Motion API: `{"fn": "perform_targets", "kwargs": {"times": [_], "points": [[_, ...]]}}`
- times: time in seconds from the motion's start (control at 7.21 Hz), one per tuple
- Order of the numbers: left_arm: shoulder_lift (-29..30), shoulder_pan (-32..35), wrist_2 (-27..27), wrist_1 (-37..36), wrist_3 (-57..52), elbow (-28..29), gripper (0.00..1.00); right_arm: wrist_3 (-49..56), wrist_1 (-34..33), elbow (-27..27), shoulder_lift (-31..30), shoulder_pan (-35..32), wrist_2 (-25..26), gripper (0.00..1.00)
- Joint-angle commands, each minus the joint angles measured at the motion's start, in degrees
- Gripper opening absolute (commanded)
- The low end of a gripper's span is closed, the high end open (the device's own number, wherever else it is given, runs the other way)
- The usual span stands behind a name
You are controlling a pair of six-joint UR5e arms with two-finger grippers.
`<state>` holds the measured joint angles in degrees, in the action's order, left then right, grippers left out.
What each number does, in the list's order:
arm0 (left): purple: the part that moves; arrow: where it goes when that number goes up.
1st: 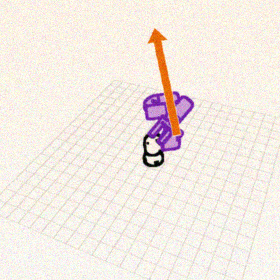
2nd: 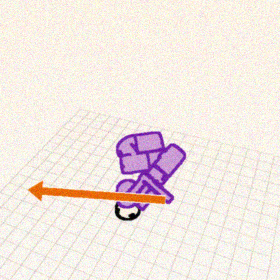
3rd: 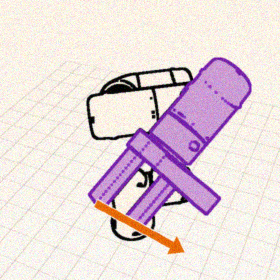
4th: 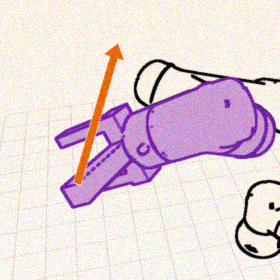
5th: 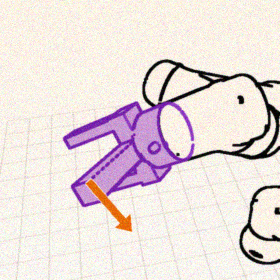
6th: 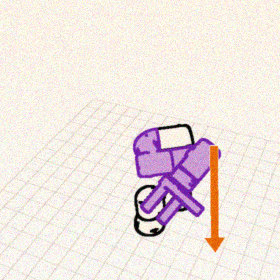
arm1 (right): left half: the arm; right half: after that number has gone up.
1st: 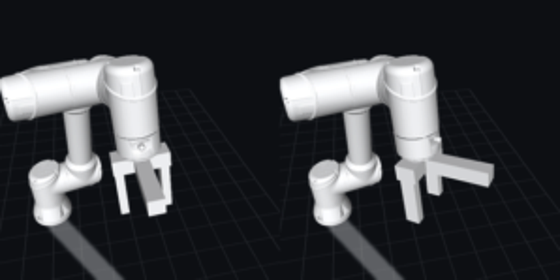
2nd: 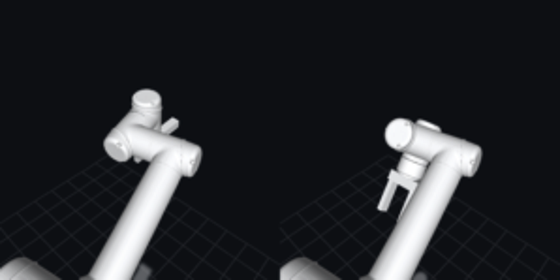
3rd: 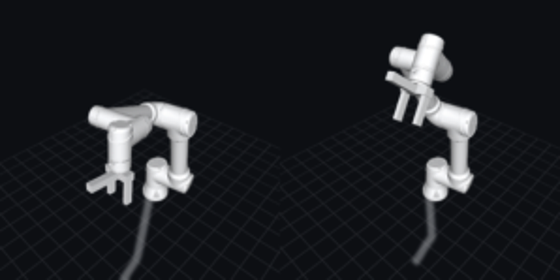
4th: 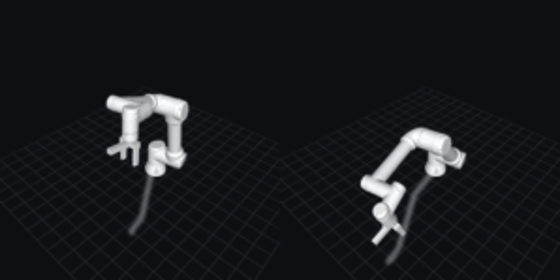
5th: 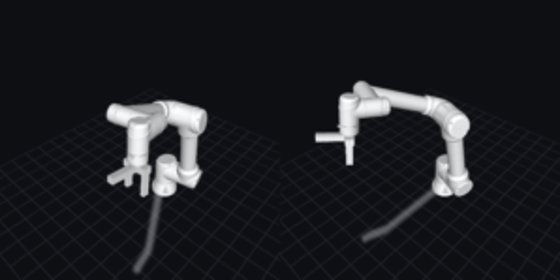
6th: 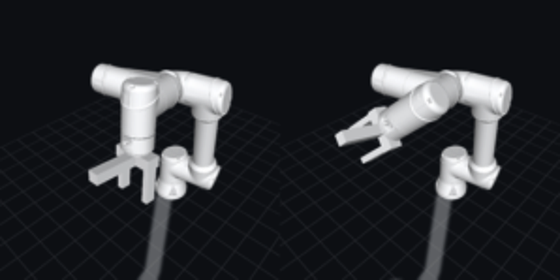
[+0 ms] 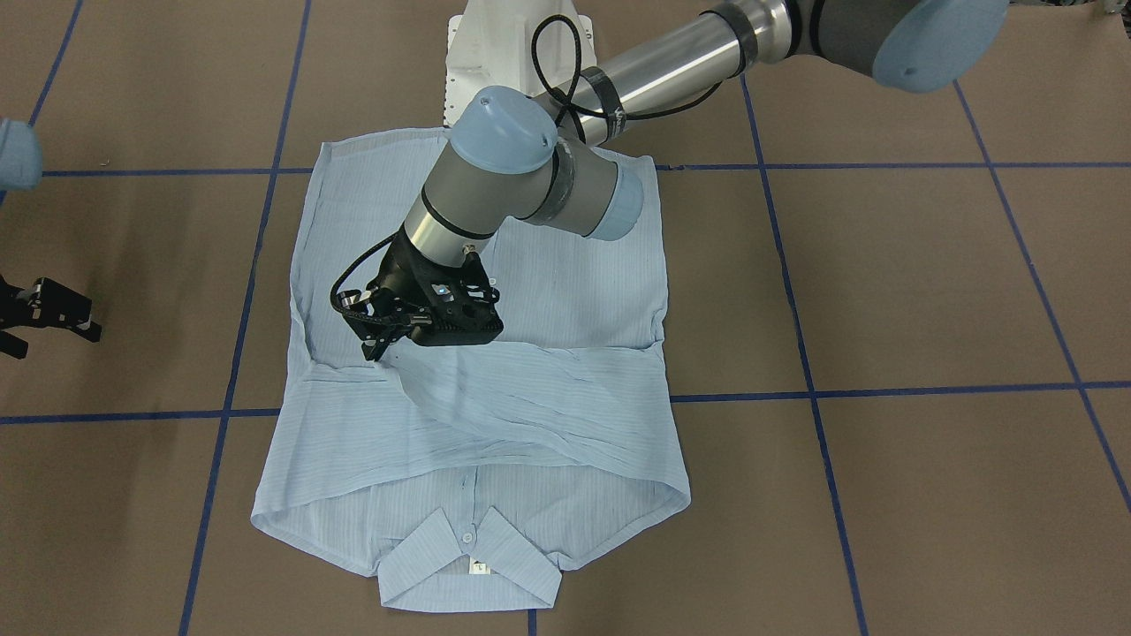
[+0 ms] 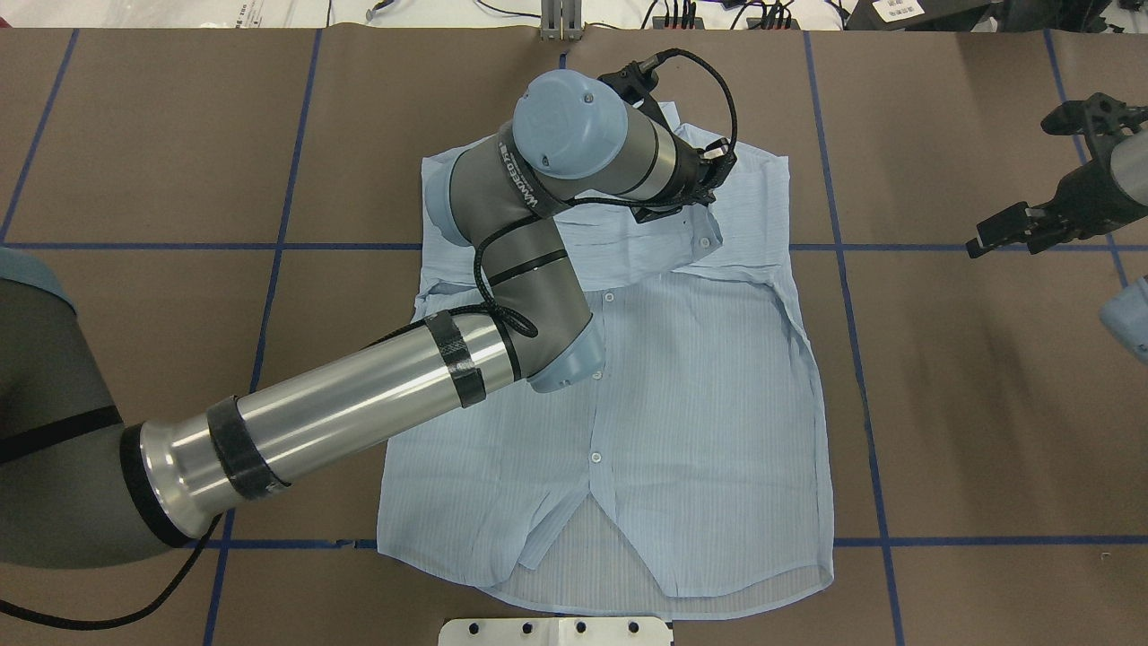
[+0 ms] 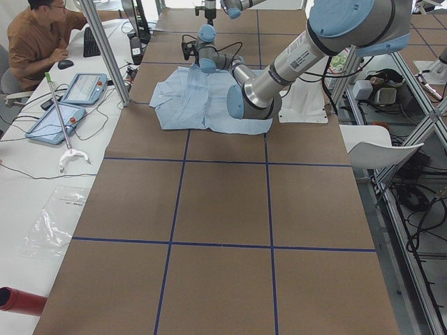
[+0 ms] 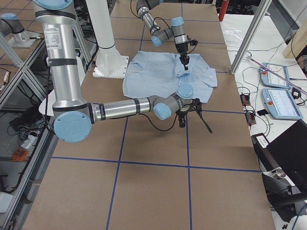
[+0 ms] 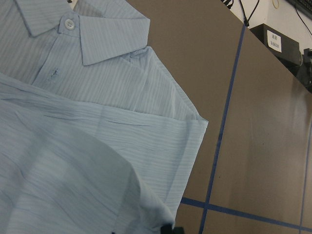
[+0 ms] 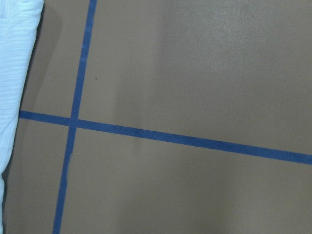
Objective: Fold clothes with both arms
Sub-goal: 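Release the sleeve and pull the left gripper back from the shirt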
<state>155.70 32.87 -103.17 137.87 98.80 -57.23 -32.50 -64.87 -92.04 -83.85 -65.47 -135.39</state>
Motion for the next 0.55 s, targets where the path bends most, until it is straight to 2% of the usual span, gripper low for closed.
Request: {"fn": "perform_targets", "kwargs": {"times": [0.0, 0.14, 0.42], "points": [[0.0, -1.8, 2.4, 4.6, 0.1, 0.7, 0.80, -0.8, -0.1, -0.7, 0.5, 0.2, -0.6, 1.00], [-0.1, -1.8, 2.3, 4.7, -0.3, 0.5, 1.00, -0.8, -0.1, -0.7, 0.8, 0.2, -0.7, 1.00], [-1.3, -1.5, 1.9, 4.1, -0.6, -1.0, 1.00, -5.0, 0.2, -1.6, 2.1, 0.7, -0.6, 1.00]]}}
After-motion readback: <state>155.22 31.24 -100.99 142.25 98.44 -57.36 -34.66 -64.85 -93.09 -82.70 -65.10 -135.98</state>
